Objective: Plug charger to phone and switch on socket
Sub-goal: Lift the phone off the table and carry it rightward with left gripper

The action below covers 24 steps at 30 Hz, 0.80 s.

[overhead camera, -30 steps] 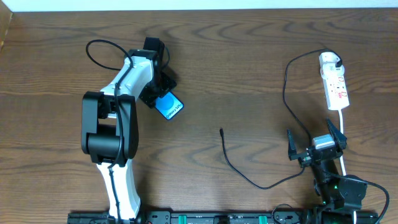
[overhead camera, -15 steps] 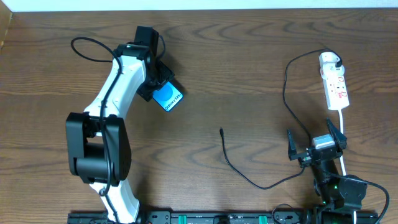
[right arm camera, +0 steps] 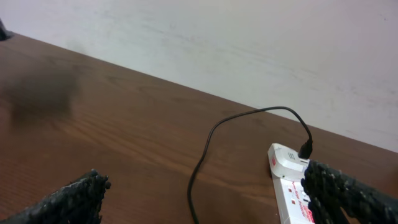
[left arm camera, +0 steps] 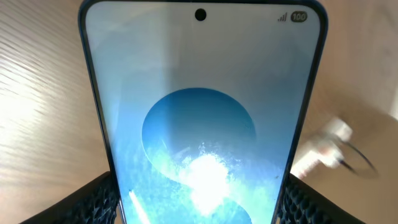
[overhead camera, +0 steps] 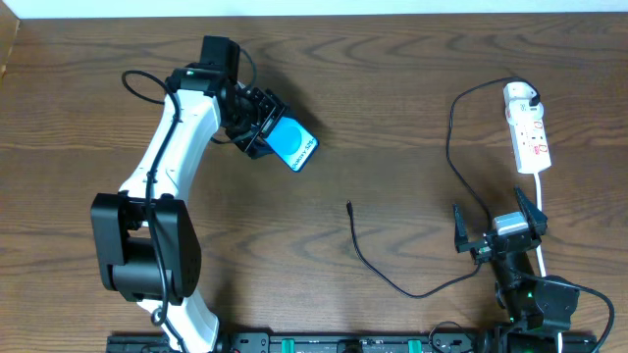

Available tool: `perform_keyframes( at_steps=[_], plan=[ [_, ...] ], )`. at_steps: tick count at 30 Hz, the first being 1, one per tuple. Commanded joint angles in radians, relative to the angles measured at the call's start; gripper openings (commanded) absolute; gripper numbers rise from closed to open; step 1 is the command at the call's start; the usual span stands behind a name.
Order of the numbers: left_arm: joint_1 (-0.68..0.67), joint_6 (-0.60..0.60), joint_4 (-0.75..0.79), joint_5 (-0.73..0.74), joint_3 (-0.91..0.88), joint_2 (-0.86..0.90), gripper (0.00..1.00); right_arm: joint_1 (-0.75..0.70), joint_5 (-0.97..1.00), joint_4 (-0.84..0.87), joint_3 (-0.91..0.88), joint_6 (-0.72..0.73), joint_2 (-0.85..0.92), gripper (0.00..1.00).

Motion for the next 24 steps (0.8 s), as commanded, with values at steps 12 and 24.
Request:
perform_keyframes(
  at_steps=[12,24],
  plan=[
    [0.109,-0.037,-0.002,0.761,0.005,-0.03,0.07,0.005,0.001,-0.006,-0.001,-0.011,-0.005,0.99],
    [0.129,-0.208,-0.002,0.944,0.005,-0.03,0.07,0.005,0.001,-0.006,-0.001,-0.011,-0.005,0.99]
  ],
)
